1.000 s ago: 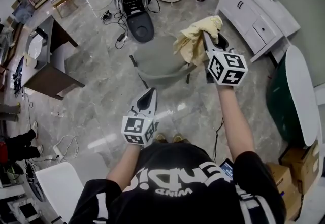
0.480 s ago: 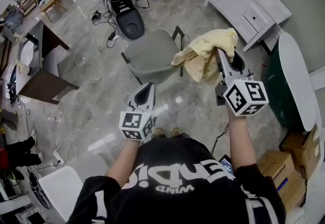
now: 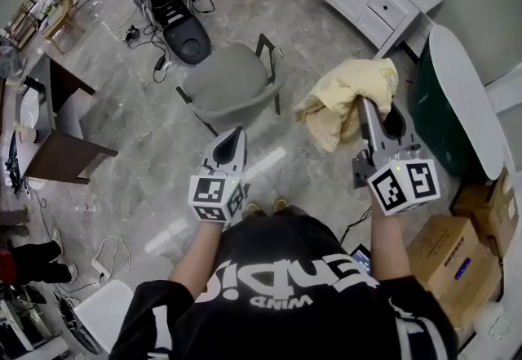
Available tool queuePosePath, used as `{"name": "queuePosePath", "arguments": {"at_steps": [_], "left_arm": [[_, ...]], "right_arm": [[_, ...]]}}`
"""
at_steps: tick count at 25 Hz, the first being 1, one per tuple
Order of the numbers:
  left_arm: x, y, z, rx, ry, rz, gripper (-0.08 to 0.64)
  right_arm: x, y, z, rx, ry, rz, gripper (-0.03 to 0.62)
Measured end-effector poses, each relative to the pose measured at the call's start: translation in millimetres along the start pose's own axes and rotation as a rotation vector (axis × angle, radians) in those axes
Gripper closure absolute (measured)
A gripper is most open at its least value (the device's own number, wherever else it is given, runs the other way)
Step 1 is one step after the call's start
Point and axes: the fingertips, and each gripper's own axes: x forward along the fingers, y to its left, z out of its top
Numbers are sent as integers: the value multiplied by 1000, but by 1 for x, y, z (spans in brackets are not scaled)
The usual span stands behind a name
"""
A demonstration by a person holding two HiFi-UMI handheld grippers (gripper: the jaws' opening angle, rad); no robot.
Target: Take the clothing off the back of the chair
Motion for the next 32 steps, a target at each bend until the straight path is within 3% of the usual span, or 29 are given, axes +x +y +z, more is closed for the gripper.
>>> {"name": "queuePosePath", "arguments": {"at_steps": [8,17,32], "left_arm": [[6,-17,3,6,-7,-31,546],[0,-21,0,12,-14,-32,546],[-16,-23,-7,24,-11,-9,546]], "right_arm": [[-25,-6,-94,7,81,-50,477],[-30,24,-175,16,153,-7,477],[-23,51,-185,17,172,61,477]]}}
